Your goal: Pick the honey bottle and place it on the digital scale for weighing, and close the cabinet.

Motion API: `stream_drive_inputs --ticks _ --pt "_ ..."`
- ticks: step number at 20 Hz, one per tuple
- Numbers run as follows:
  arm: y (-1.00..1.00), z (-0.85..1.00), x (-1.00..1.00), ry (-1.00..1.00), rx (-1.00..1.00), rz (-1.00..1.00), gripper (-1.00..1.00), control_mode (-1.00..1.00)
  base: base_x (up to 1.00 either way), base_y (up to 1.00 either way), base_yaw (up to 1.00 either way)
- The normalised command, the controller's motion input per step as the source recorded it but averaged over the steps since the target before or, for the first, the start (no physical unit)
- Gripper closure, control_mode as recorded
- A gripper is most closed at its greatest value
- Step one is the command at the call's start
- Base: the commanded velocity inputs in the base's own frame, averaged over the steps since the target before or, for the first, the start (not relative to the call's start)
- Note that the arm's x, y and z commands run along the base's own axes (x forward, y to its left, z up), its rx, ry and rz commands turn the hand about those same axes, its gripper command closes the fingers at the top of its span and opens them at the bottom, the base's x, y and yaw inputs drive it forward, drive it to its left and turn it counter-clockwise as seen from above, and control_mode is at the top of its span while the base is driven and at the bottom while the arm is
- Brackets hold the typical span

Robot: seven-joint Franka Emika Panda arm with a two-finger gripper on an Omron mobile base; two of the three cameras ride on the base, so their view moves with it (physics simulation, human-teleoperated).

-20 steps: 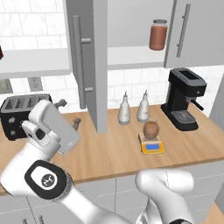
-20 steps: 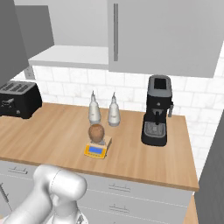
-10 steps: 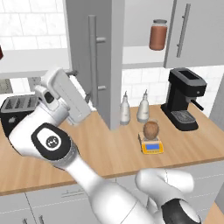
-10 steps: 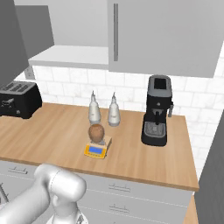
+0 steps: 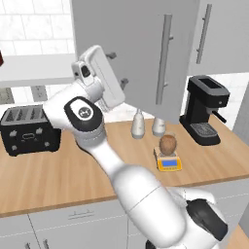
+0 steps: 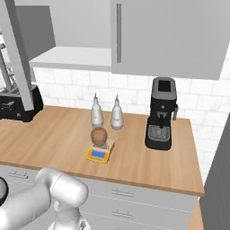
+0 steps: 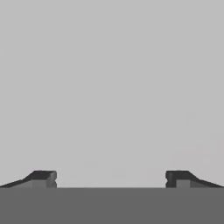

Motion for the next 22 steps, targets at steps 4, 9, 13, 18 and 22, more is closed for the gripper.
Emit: stream_drive_inputs --ticks 4,9,13,18,22 --pt "-1.0 0.0 1.0 0.37 0.05 0.11 -1.0 -1.0 0.0 0.0 0.0" --pt "-1.0 0.0 0.96 0.18 0.11 0.31 -1.0 -1.0 0.0 0.0 0.0" --pt "-1.0 0.0 0.76 0.05 0.13 0.39 -1.0 -1.0 0.0 0.0 0.0" --pt "-0.92 0.0 0.93 0.02 0.16 0.45 -1.0 -1.0 0.0 0.0 0.0" --pt "-0.79 0.0 1.0 0.01 0.19 0.43 -1.0 -1.0 0.0 0.0 0.0"
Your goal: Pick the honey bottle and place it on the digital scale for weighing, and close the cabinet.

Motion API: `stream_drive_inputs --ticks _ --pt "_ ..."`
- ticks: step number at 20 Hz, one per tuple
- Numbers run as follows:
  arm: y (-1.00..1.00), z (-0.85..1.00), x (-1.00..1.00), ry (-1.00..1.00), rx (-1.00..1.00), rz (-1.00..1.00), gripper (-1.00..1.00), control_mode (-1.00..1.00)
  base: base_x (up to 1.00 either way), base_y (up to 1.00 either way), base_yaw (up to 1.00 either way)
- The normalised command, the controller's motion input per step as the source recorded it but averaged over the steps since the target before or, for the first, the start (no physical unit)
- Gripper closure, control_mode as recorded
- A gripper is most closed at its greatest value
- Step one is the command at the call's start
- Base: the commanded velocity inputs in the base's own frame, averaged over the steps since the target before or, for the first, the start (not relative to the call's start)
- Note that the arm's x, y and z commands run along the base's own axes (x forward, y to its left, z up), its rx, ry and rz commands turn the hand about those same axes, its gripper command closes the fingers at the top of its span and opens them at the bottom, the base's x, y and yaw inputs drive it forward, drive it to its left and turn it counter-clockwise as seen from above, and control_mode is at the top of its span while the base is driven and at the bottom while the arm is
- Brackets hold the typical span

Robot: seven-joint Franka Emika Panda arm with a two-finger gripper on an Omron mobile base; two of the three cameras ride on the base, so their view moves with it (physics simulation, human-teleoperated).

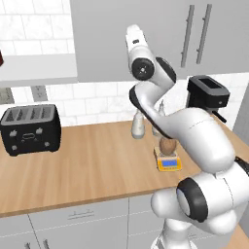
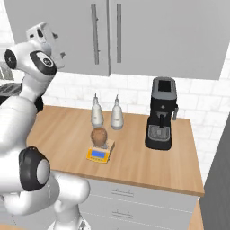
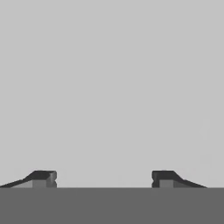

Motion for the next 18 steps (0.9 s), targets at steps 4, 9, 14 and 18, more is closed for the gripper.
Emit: stream_drive_inputs --ticks 4,9,14,18 --pt "-0.38 0.0 1.0 0.1 0.06 0.32 -1.0 -1.0 0.0 0.0 0.0" --pt "-0.19 -0.13 1.0 0.14 0.02 0.26 -1.0 -1.0 0.0 0.0 0.0" --pt "-0.58 0.03 0.9 0.33 0.06 0.28 -1.0 -1.0 0.0 0.0 0.0" --pt "-0.64 0.0 0.99 0.2 0.08 0.29 -1.0 -1.0 0.0 0.0 0.0"
